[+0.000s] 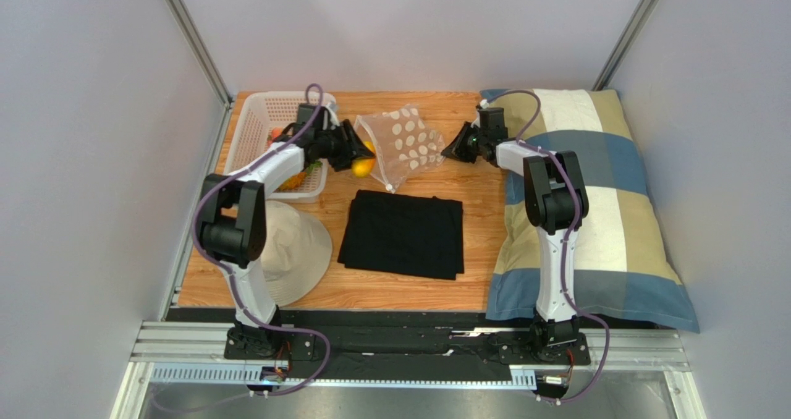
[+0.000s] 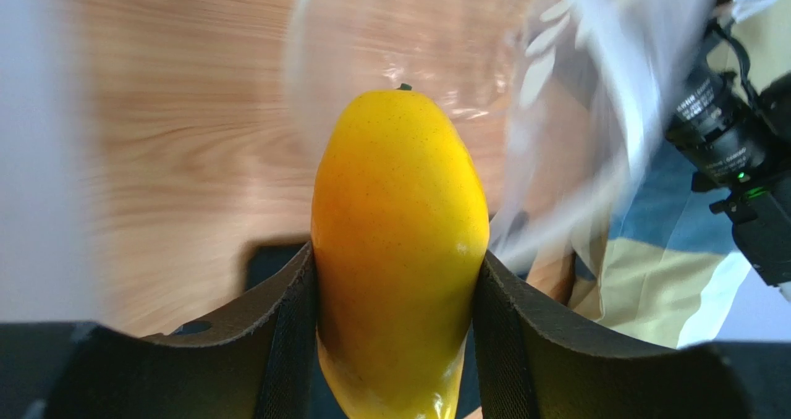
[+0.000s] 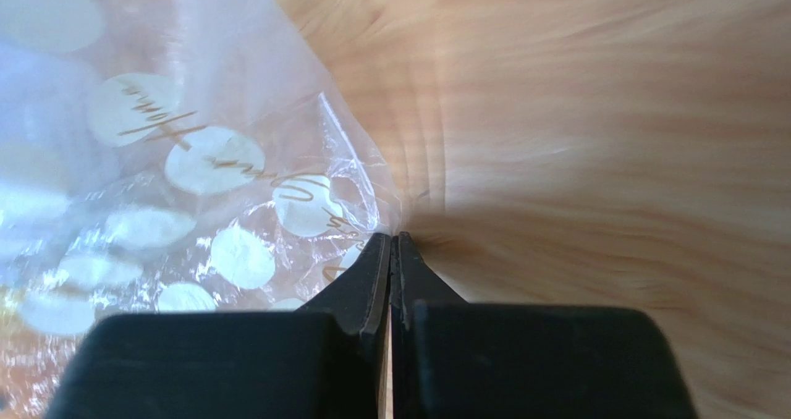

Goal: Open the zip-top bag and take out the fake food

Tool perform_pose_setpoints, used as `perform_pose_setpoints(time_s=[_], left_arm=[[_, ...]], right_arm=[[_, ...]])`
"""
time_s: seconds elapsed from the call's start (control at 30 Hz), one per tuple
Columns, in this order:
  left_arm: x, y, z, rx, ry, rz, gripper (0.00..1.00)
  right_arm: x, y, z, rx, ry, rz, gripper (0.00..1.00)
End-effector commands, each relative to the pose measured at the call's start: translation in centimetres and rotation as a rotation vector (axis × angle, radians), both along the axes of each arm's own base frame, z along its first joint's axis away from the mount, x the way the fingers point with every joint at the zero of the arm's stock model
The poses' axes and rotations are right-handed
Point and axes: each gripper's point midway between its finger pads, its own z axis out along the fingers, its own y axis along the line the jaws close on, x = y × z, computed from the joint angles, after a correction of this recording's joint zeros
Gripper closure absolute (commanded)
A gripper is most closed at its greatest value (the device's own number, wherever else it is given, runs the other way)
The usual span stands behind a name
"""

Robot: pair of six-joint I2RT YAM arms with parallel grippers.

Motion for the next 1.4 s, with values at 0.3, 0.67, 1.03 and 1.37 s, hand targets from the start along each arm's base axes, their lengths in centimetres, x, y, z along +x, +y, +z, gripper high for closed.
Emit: perform_pose_setpoints(time_s=[0.3,0.67,1.03,1.37], left_arm=[[2.6,14.4,8.0,0.272,-0.202,0.398,1.00],[12.4,21.2,4.7,0.508,-0.117,0.535,1.00],[11.8,23.6,5.1,0.510,-0.083,0.579,0.01],[0.1,10.7,13.4,0.467,-0.279,0.306,0.01]], right_arm=[[2.2,-6.1,0.7,-0.095,-0.054,-0.141,0.80],[1.5,-3.5,6.7,-0.198,-0.237,-0.060,0.29],[-3.1,-6.1,10.6,-0.380,-0.238,-0.135,0.00],[-14.2,-3.8,16.0,-0.519,-0.191,-0.131,0.00]])
